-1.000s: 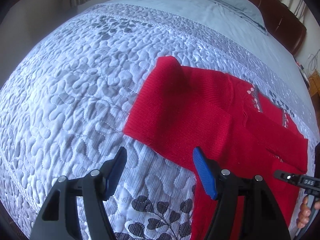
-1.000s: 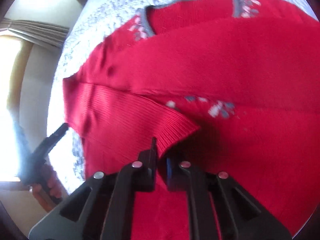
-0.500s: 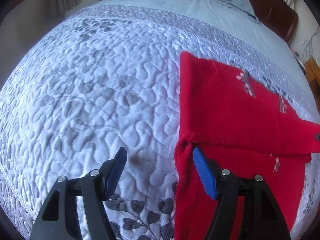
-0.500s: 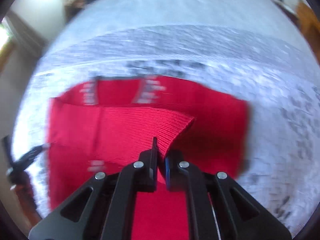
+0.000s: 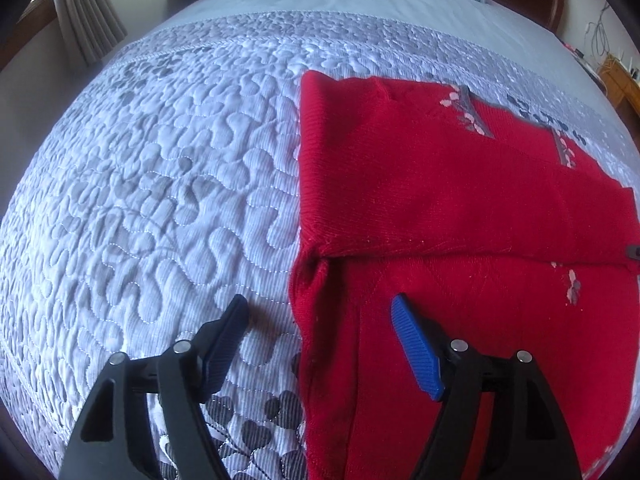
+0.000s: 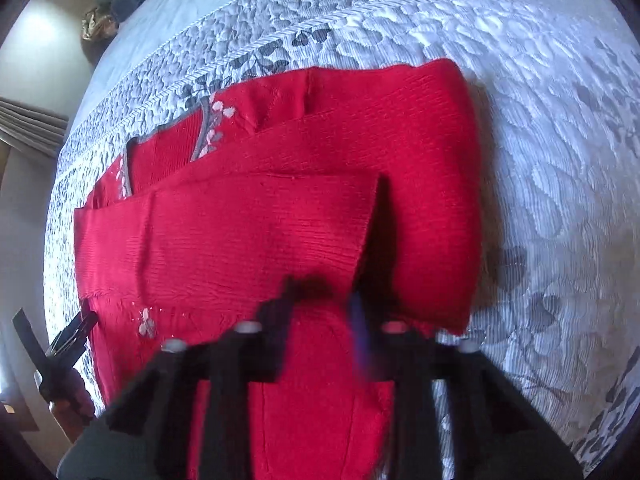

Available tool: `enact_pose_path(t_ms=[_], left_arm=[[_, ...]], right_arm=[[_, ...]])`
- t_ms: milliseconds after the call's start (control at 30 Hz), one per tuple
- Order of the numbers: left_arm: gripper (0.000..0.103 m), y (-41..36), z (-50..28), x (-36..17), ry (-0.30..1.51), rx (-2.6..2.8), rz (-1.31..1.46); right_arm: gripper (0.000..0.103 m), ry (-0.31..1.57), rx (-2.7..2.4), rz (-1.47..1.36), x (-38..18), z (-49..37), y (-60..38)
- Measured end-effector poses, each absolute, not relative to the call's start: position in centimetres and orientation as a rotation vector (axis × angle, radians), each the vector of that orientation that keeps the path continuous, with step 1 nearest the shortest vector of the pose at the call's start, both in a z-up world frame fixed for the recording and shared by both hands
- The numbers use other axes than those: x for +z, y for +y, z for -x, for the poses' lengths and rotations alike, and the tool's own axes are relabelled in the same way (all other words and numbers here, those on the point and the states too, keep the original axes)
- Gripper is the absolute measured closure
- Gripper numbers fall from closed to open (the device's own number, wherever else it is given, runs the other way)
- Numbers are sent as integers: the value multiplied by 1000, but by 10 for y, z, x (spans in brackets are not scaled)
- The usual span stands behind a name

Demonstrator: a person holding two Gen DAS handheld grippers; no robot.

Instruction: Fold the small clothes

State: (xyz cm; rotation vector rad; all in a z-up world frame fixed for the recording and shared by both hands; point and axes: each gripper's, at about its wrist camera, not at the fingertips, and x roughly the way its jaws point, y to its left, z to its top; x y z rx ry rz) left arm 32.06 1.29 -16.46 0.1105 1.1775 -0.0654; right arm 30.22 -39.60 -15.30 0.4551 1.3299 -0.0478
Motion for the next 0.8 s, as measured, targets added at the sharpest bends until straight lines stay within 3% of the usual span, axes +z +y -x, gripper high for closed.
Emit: enact_pose_path(t_ms=[233, 567, 800], left_arm=[[27, 14, -322, -170, 1178, -62, -106], [26, 28, -255, -157, 1247, -156, -86], [26, 51, -152, -145, 1314, -219, -88]], right_arm=[[98, 1343, -119, -382, -163, -300, -400], [65, 1347, -36, -365, -136, -176, -374], [65, 1409, 77, -326, -145, -50, -334]])
